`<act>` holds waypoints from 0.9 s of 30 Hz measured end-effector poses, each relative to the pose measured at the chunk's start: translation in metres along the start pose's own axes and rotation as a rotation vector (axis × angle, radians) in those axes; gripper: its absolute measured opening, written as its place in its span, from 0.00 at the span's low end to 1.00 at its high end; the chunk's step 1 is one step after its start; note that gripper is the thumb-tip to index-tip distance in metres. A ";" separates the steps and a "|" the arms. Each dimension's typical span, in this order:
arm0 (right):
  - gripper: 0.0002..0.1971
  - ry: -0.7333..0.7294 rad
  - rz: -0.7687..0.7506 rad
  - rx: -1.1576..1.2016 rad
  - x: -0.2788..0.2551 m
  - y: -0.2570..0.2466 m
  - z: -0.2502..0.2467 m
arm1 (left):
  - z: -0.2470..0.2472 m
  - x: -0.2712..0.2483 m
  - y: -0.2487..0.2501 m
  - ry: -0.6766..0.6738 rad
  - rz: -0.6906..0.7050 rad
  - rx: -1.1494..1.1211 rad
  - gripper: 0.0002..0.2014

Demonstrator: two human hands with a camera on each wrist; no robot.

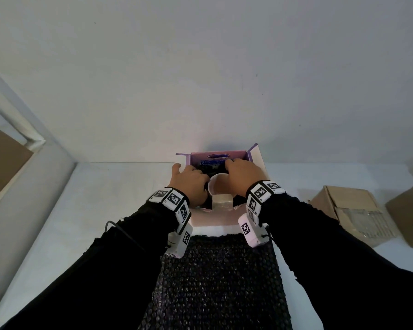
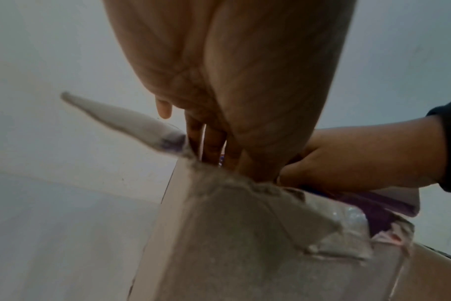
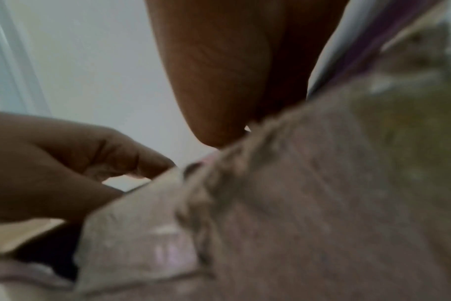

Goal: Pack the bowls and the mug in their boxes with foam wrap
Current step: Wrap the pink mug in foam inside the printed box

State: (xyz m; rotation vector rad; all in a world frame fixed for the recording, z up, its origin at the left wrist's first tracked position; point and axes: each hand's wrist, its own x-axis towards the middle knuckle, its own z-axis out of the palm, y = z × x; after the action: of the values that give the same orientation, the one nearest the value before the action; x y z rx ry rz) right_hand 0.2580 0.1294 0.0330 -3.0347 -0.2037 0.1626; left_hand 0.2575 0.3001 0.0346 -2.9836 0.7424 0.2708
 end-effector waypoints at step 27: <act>0.33 -0.307 -0.252 0.118 -0.215 -0.020 0.112 | 0.091 -0.166 0.040 -0.050 0.054 -0.401 0.10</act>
State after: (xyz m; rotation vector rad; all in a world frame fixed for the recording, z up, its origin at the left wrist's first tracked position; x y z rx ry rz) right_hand 0.0313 0.1291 -0.0548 -2.8194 -0.5732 0.5962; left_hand 0.0803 0.3501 -0.0252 -3.3128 0.8540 0.5571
